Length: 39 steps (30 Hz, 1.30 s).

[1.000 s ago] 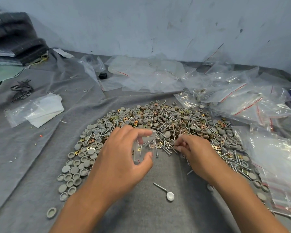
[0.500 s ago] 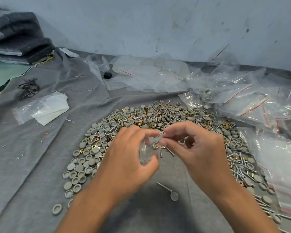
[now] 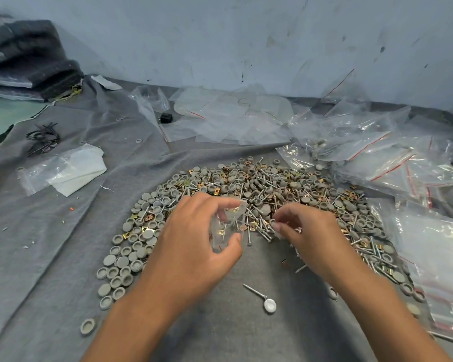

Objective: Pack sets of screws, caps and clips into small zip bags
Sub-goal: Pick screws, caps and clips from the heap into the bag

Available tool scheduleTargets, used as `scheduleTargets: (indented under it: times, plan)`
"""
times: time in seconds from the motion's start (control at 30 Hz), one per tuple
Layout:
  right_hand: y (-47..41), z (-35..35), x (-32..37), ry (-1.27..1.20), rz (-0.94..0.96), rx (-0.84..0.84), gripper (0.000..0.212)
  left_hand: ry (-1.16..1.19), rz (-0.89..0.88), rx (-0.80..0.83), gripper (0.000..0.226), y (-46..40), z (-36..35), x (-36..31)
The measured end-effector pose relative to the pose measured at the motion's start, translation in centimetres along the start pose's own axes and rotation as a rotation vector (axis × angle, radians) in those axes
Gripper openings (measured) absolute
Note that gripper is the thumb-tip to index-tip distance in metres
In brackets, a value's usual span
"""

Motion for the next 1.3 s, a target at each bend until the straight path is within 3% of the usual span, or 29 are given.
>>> scheduleTargets:
  times: [0.13, 0.27, 0.43, 0.67, 0.73, 0.83, 0.9, 1.03, 1.17, 1.3]
  plan:
    - [0.5, -0.7, -0.4, 0.225, 0.047, 0.311, 0.031, -0.004, 0.002, 0.0, 0.043, 0.0, 0.1, 0.1]
    - [1.4, 1.5, -0.4, 0.283, 0.06, 0.391, 0.043, 0.006, 0.003, -0.003, 0.044, 0.0, 0.2, 0.1]
    - [1.7, 2.2, -0.7, 0.312, -0.052, 0.543, 0.024, 0.011, 0.003, -0.003, 0.044, 0.0, 0.3, 0.2]
    - [1.9, 1.1, 0.0, 0.267, 0.069, 0.555, 0.015, 0.012, 0.005, -0.019, 0.044, -0.1, 0.3, 0.3]
    - [2.0, 1.1, 1.0, 0.127, 0.097, 0.481, 0.012, 0.009, 0.003, -0.013, 0.045, 0.0, 0.3, 0.2]
    - [1.7, 2.1, 3.6, -0.223, 0.211, 0.1, 0.009, -0.006, -0.01, 0.007, 0.044, 0.0, 0.1, 0.1]
    - [1.8, 2.1, 5.5, -0.311, 0.327, -0.029, 0.012, -0.003, -0.011, 0.007, 0.044, 0.0, 0.0, 0.0]
    - [2.1, 0.7, 7.4, -0.178, 0.443, -0.1, 0.016, -0.001, -0.013, 0.007, 0.04, -0.1, 0.0, -0.1]
    - [1.4, 1.0, 5.6, -0.279, 0.296, -0.202, 0.013, 0.052, 0.027, -0.056, 0.041, -0.3, 0.9, 0.4]
    - [0.7, -1.5, 3.2, 0.053, 0.179, -0.007, 0.013, 0.177, 0.126, -0.219, 0.041, -0.7, 2.6, 1.4]
Point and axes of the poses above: each hand's wrist, its own y-axis away from the middle knuckle, its own z-axis out of the back of the hand, x = y × z, the point moved 2 cm from there along -y, towards the middle knuckle, and after that the axes turned 1 degree about -y, right-handed, at the moved point
